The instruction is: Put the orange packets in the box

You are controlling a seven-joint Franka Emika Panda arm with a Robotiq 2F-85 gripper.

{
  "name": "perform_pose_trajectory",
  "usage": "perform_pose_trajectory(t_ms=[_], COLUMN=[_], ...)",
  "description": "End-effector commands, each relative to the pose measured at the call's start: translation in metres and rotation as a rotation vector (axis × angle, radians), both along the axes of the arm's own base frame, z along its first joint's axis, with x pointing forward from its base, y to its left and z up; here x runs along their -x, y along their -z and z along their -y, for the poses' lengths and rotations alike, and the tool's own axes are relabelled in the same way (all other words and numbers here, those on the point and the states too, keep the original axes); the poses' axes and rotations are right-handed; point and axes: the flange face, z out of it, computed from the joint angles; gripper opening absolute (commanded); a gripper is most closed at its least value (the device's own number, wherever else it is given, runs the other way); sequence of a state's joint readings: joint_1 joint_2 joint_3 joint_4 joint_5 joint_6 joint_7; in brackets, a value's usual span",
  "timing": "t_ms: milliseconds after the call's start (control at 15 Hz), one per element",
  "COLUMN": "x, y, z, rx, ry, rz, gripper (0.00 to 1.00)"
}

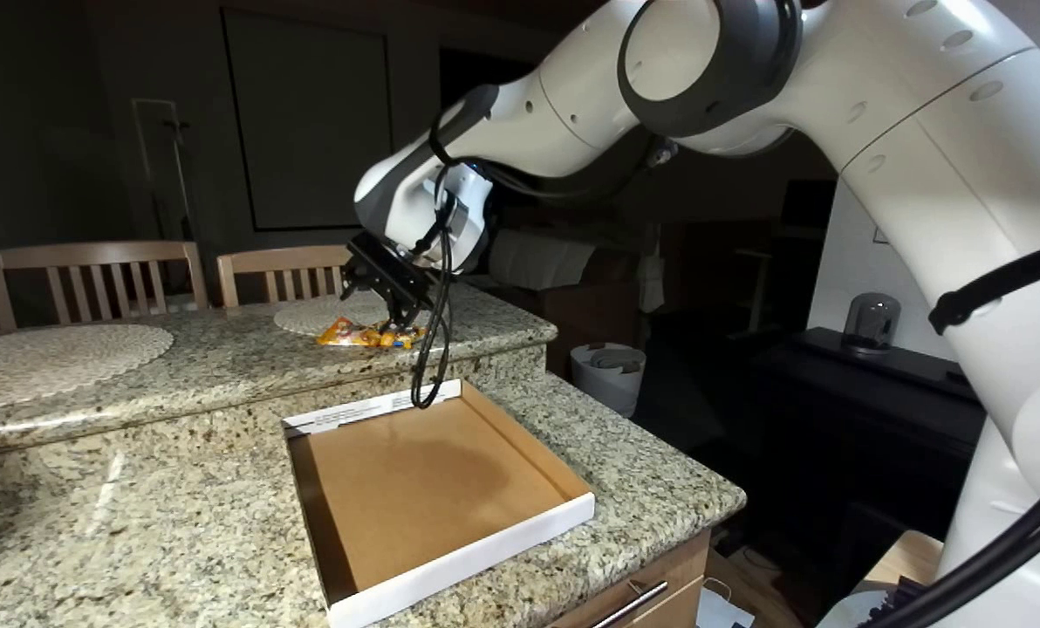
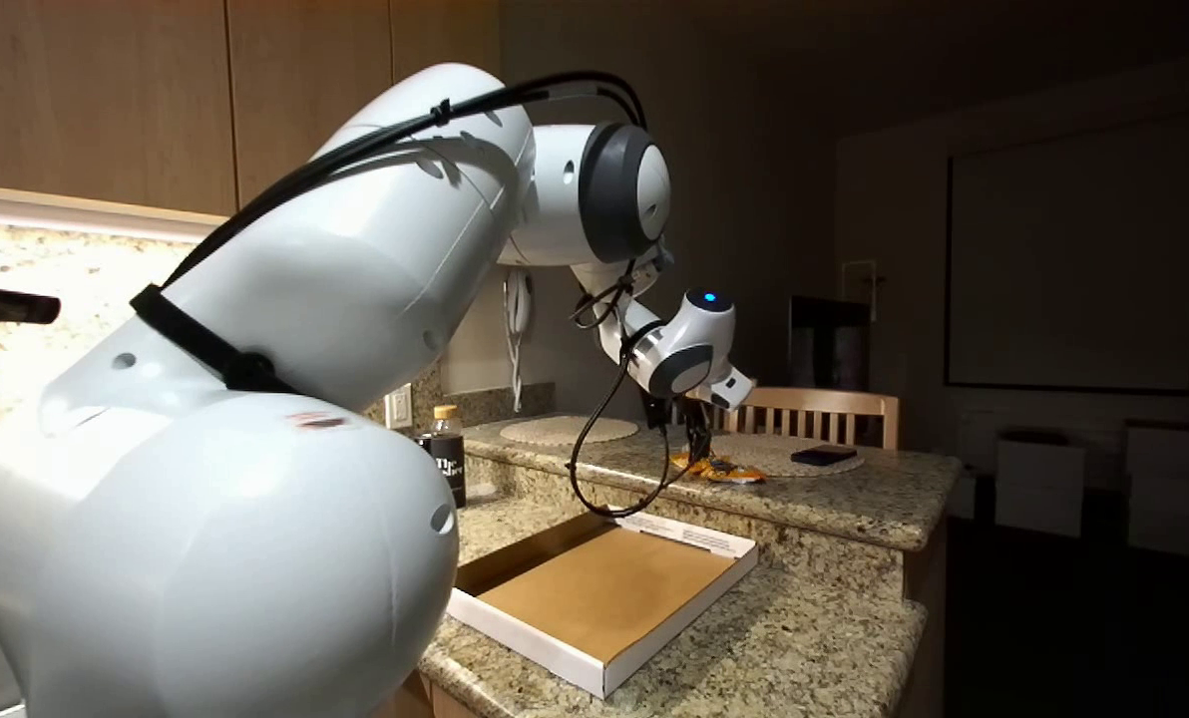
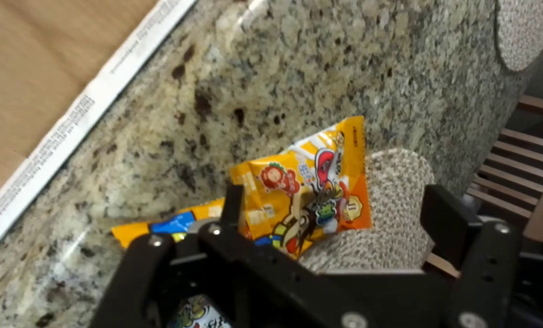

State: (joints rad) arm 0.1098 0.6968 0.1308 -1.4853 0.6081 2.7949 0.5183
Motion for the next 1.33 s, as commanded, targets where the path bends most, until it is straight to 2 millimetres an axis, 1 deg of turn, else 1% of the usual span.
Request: perform_pose_trajectory(t_ms=[0,200,533,667,1000,1267], x=[-0.010,-0.013,-0.013,-0.014,-0.019,-0.020], y=[-0.005,0.002,0.023,0.025,0.021,0.031], z=[0.002,0.003,0.002,0.001,-0.005,-0.004], rx=[0.011,0.011,-0.004,-0.012,-0.024,-0.011], ry=[0.049,0.044,0.013,0.003,-0.003,-0.002], rz=[0.089,0.065,-0.022,-0.030,-0.012,-0.036], gripper=[1.00,1.00,1.00,1.00,1.00,1.00])
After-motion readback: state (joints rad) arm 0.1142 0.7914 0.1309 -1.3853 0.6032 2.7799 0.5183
